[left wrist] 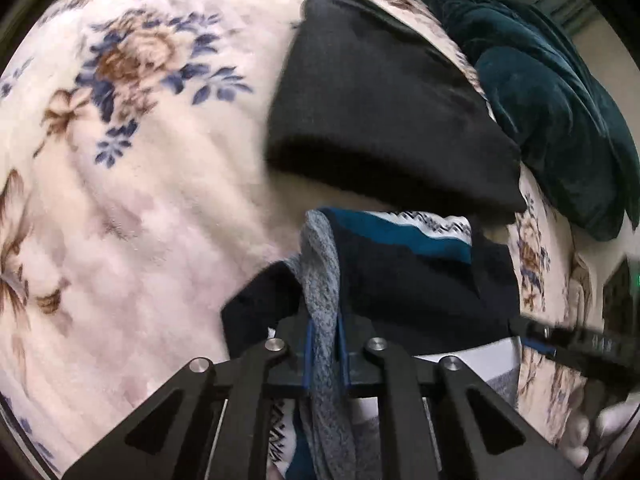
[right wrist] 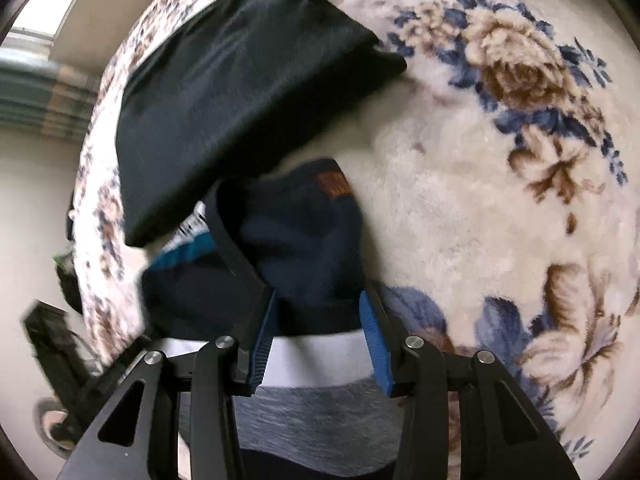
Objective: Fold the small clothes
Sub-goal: 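Grasp the folded sweater edge with the left gripper while the right gripper grasps beside it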
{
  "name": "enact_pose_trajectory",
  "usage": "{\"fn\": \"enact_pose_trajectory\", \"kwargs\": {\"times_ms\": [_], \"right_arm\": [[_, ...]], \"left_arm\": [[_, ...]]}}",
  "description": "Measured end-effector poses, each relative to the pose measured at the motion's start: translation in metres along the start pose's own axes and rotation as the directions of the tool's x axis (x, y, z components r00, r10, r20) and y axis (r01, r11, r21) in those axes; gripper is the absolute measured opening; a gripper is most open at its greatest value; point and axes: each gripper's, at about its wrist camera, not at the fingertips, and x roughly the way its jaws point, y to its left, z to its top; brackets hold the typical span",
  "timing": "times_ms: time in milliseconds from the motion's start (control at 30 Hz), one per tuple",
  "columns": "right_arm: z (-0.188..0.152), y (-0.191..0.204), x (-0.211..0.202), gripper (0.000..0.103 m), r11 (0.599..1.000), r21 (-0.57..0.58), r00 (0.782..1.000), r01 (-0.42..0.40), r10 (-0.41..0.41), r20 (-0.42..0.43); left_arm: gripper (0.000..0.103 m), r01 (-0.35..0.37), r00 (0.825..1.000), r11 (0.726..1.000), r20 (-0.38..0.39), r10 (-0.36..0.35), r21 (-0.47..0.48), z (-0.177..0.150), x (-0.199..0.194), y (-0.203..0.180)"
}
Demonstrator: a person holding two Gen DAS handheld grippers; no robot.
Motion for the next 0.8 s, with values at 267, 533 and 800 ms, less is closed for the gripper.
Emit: {"fn": "enact_pose_trajectory", "kwargs": {"times_ms": [267, 533, 800], "right_arm": [[-0.024, -0.013, -0.016, 0.045, 1.000, -0.006, 1.000, -0.020, 0.020, -0.022], [-0.052, -0.035, -0.001, 0.049, 0.998, 0.057, 0.993, -0.040, 0.046, -0.105], [-0.077, -0.047, -0.024, 0.057, 0.998, 0.023, 0.992, -0.061, 0.063, -0.105]], "left_arm": [[0.041, 0.189, 0.978, 0.973, -0.066, -0.199, -0.133, -0.022, -0.032, 0.022], [0.012, 0.025, 0.999, 0.997, -0.045, -0.022, 0.071, -0.045, -0.016, -0.011], [0.023, 0.089, 0.993, 0.995, -0.080, -0.085, 0.048, -0.050, -0.044, -0.001]]}}
